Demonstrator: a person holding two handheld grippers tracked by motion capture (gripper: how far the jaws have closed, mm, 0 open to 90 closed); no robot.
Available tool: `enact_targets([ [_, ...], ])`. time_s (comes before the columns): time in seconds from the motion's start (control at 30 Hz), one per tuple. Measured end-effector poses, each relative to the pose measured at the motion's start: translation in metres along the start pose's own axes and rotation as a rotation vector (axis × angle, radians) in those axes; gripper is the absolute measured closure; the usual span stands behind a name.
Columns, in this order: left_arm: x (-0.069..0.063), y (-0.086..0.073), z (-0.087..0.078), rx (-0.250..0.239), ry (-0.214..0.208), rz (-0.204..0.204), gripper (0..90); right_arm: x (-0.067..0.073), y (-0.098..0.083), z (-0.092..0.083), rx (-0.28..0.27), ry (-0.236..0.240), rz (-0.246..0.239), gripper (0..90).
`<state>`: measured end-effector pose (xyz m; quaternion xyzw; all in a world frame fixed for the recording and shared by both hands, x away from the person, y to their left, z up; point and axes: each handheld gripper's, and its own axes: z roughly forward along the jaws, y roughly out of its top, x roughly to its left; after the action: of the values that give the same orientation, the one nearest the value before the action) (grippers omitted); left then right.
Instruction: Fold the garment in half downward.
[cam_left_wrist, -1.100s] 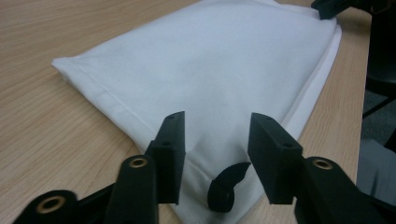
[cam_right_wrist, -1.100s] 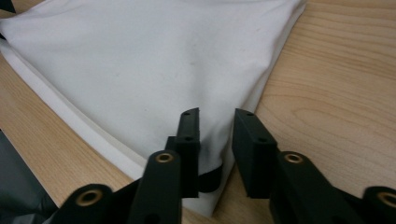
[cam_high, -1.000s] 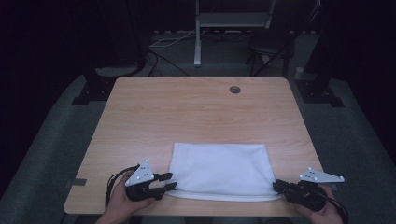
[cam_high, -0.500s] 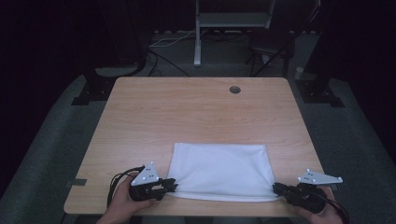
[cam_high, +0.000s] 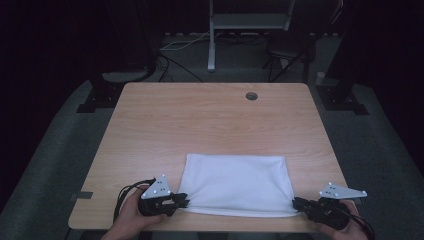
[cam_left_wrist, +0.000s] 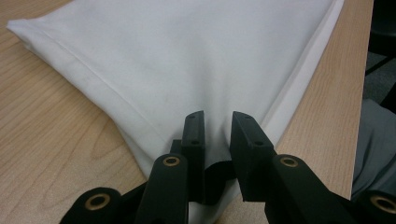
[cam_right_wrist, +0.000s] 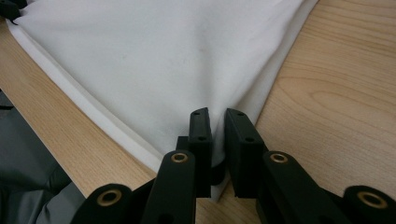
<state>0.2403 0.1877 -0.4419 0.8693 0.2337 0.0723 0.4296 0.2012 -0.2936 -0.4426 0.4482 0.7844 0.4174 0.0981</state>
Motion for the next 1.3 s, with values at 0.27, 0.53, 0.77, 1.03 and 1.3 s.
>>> enact_targets([
  [0.27,0.0,0.003,-0.003,-0.071,0.007,-0.043,56.4,0.0,0.002,-0.001,-0.023,-0.018,-0.017,63.4],
  [0.53,0.004,0.013,-0.01,-0.208,0.097,-0.105,31.4,-0.005,0.011,-0.002,-0.108,-0.088,0.019,40.1],
  [0.77,0.007,0.017,-0.012,-0.235,0.117,-0.113,31.2,-0.008,0.018,-0.001,-0.139,-0.103,0.064,32.4],
  [1.03,0.008,0.018,-0.013,-0.241,0.122,-0.118,31.1,-0.009,0.024,0.0,-0.158,-0.11,0.082,29.2],
  [1.3,0.007,0.016,-0.012,-0.224,0.123,-0.113,31.1,-0.008,0.027,-0.001,-0.162,-0.109,0.078,28.5],
])
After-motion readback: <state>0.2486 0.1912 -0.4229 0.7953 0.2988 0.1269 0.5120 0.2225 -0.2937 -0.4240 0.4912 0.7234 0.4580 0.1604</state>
